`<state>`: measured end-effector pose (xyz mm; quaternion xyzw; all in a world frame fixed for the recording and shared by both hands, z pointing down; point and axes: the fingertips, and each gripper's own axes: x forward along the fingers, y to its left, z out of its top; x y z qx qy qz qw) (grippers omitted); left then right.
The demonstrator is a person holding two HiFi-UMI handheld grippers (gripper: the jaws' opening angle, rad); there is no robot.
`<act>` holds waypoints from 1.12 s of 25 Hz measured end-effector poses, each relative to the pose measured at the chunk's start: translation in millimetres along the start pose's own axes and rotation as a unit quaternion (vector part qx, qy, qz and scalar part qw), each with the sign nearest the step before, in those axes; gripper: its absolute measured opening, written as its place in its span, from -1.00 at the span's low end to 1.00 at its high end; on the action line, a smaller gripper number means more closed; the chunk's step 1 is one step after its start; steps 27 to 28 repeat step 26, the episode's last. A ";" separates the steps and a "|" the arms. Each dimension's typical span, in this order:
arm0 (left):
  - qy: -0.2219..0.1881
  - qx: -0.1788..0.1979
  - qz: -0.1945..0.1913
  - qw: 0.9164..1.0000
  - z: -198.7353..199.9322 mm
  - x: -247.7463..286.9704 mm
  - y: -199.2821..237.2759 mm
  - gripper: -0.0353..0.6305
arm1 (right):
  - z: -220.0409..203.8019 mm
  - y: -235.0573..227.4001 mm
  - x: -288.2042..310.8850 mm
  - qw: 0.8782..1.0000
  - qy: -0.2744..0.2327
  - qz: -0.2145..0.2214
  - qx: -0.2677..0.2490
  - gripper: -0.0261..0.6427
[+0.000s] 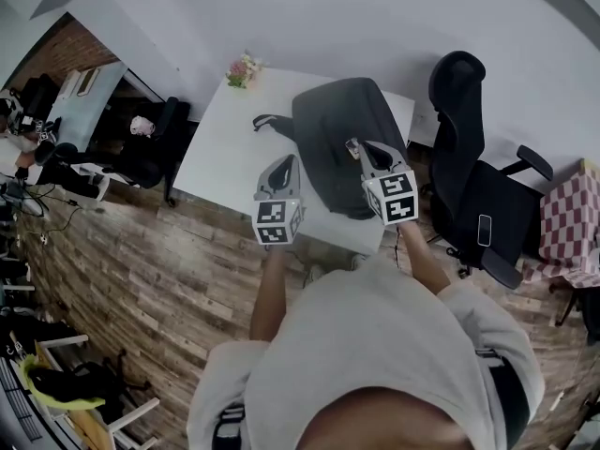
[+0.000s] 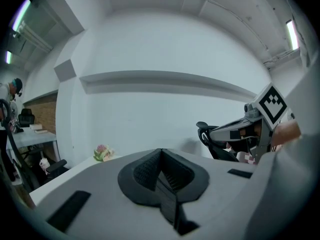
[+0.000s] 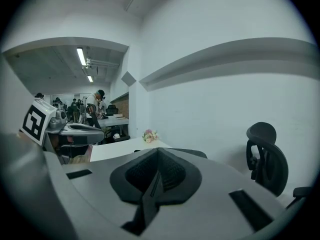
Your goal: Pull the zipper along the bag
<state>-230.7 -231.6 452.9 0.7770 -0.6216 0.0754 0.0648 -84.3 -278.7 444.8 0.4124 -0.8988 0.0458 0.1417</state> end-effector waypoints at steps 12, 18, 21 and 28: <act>-0.001 -0.002 0.011 1.000 -0.3 -0.3 6.5 -0.82 | -2.4 1.1 5.9 1.000 0.005 0.004 0.001 -0.88; 0.002 0.001 0.013 1.000 -2.1 0.3 6.4 -0.82 | -4.9 0.3 6.2 1.000 0.007 0.002 0.000 -0.88; 0.001 0.000 0.015 1.000 -1.0 -1.5 7.7 -0.82 | -4.0 0.1 5.1 1.000 0.007 0.001 -0.002 -0.88; 0.004 0.000 0.018 1.000 -2.5 -3.1 10.2 -0.82 | -5.2 1.8 5.4 1.000 0.008 0.001 -0.006 -0.88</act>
